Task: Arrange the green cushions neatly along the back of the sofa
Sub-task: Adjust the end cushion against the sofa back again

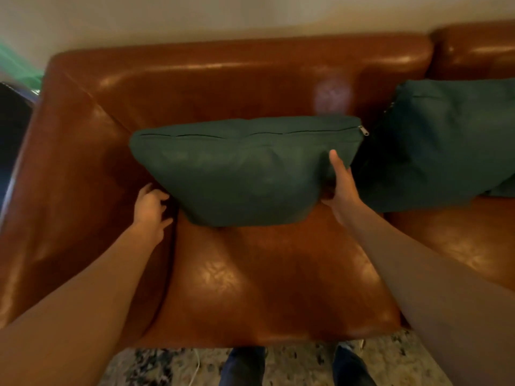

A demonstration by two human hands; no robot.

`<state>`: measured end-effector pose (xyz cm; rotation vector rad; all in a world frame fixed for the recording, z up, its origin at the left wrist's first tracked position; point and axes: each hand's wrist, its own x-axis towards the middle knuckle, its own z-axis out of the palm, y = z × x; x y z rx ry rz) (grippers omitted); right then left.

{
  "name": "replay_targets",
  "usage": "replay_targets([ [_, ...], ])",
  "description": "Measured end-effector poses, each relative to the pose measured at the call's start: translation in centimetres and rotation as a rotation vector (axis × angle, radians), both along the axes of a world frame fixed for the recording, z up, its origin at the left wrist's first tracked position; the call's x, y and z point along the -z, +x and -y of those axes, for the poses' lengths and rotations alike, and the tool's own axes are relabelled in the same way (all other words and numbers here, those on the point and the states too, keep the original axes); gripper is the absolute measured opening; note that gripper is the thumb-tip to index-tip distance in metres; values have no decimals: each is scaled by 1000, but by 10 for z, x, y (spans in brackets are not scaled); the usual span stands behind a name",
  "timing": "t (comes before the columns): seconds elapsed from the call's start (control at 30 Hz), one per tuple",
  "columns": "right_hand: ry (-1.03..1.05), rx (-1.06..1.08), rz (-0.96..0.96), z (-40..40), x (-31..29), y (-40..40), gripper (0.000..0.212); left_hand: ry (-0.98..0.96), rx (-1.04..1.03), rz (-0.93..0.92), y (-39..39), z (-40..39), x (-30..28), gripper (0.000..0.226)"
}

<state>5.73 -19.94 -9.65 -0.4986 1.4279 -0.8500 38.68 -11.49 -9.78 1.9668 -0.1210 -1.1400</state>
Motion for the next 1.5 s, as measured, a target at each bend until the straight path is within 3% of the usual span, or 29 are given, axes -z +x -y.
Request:
replay_targets([
  [0.27,-28,-60,21,17,-1,24,99,-230,170,-213,12,25,-8,69],
  [0.4,-10,-134,52,17,-1,52,100,-274,136,-217,33,27,-17,56],
  [0.73,-9,-192,-3,13,6,80,95,-293,96,-178,63,27,-3,60],
  [0.9,-38,-160,-34,9,4,76,87,-259,99,-143,59,27,-2,63],
  [1.03,-25,-70,-44,-2,-2,69,97,-259,48,-137,54,22,-1,56],
  [1.17,-50,116,-18,-2,-5,61,71,-229,-122,-227,54,12,4,49],
  [1.5,-127,-191,-22,34,-21,73,109,-121,-145,-326,35,15,10,64],
])
